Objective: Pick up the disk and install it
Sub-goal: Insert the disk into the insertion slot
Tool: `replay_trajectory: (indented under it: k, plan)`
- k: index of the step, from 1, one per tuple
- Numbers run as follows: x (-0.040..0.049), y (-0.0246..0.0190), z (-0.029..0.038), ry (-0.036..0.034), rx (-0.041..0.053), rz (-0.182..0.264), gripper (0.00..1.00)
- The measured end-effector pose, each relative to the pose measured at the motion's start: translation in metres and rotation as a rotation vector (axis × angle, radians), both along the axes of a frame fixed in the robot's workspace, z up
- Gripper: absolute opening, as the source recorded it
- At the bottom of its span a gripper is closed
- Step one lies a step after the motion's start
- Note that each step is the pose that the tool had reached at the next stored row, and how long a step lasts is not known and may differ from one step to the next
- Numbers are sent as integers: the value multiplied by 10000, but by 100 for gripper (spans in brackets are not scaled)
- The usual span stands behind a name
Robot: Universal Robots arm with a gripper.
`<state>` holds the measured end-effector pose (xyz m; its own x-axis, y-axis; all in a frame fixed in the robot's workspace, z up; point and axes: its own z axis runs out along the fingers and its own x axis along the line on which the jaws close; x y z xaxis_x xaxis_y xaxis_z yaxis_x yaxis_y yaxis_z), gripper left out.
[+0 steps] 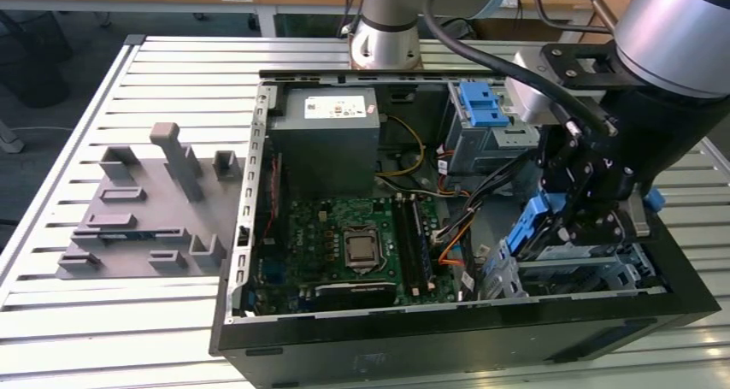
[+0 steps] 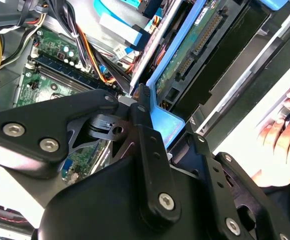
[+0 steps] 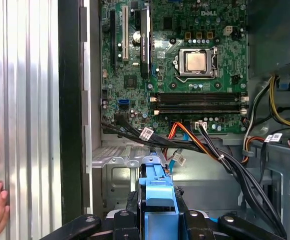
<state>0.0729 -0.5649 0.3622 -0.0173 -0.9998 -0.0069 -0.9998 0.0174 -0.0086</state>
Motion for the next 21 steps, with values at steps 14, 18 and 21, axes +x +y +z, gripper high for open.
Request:
replay_trajectory:
  k: [14, 18, 21]
  plan:
    - [1, 0, -55, 0, 1, 0, 36]
    - [1, 0, -65, 0, -2, 0, 36]
    - [1, 0, -67, 0, -1, 0, 36]
